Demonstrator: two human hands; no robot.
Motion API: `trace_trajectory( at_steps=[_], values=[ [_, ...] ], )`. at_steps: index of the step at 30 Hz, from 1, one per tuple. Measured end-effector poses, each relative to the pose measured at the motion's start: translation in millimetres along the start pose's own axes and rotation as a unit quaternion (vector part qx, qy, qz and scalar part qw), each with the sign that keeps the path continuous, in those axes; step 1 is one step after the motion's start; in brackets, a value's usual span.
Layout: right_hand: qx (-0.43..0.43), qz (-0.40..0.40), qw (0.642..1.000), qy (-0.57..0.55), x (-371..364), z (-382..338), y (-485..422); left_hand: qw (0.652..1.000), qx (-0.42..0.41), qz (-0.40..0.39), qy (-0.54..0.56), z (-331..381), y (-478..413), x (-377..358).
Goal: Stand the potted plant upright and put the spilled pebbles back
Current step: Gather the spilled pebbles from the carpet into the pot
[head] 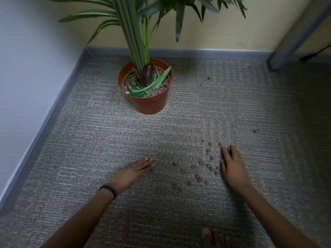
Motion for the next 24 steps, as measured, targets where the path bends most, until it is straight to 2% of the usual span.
trace_trajectory(
  at_steps=[4, 6, 12, 16, 19, 22, 24],
  values=[
    [0.021, 0.020, 0.999, -0.014, 4.8, 2.7, 16.2, 0.998, 0.035, -0.043, 0.034, -7.8, 5.0, -12.2],
    [0.041, 0.029, 0.998, -0.024, 9.5, 3.4, 18.5, 0.998, 0.041, -0.041, 0.041, -10.1, 4.3, -12.7],
    [0.063, 0.031, 0.997, -0.029, 16.3, 9.6, 9.0, 0.988, 0.117, 0.069, 0.073, -19.9, -4.8, 8.0],
    [0.027, 0.081, 0.992, -0.088, 26.4, 8.4, -6.6, 0.975, 0.135, 0.157, 0.079, -17.7, -26.0, 38.3],
    [0.014, 0.105, 0.986, -0.129, 35.9, -8.1, -23.9, 0.943, 0.183, 0.251, 0.121, -27.1, -55.3, 80.2],
    [0.058, 0.121, 0.978, -0.159, 49.0, -48.3, -43.6, 0.896, 0.220, 0.345, 0.174, -42.5, -89.1, 123.9],
    [0.095, 0.134, 0.970, -0.180, 61.7, -82.8, -58.2, 0.869, 0.242, 0.381, 0.202, -54.8, -108.1, 144.1]
  ],
)
Point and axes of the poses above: each hand's wrist, its own y-axis away from the middle knuckle, its own x-axis out of the back of the hand, z = x × y, the point moved 8 cm from there along -y, towards the middle knuckle, and after that the axes turned 14 degrees about z, right-handed, at the moved point
